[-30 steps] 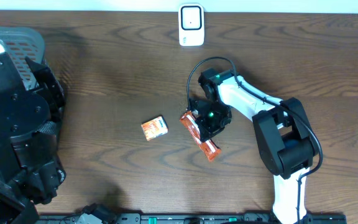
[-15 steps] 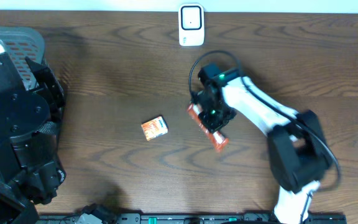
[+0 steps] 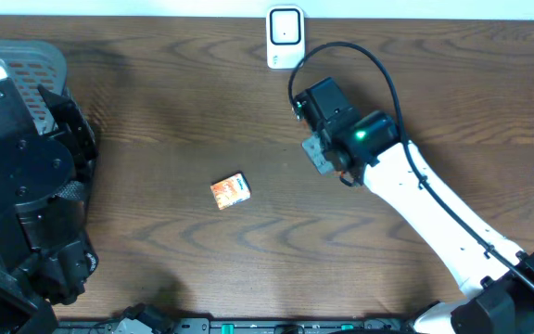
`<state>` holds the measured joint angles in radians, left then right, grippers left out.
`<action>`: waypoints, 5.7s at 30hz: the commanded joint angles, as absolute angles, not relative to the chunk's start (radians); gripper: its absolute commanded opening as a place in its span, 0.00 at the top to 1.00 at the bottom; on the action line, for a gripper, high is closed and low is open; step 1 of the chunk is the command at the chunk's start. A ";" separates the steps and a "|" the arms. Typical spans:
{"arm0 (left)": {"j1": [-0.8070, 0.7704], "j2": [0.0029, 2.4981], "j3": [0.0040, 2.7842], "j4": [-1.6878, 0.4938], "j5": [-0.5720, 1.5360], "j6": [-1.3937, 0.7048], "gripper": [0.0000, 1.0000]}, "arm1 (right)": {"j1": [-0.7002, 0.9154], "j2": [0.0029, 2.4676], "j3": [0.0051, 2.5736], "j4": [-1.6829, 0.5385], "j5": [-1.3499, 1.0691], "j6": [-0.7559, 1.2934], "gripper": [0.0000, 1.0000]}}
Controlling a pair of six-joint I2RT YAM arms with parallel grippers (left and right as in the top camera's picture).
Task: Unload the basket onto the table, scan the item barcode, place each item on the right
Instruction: 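Lift the chocolate bar and carry it up to the scanner, then hold the chocolate bar's barcode against the scanner face, then carry the chocolate bar to the right edge and release it, then reach the right gripper to the small orange tissue pack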
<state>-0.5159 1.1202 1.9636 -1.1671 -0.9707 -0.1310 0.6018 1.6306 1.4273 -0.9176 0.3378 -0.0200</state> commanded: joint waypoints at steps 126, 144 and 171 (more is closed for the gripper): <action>-0.512 1.117 1.964 -1.167 -0.977 -0.136 0.14 | -0.536 2.000 1.417 -0.462 0.229 -0.169 0.98; -0.512 1.117 1.964 -1.167 -0.977 -0.136 0.14 | -0.429 1.751 1.524 -0.609 -0.562 0.100 0.01; -0.512 1.117 1.964 -1.167 -0.977 -0.136 0.14 | 0.750 1.950 1.504 -0.610 -0.087 0.360 0.01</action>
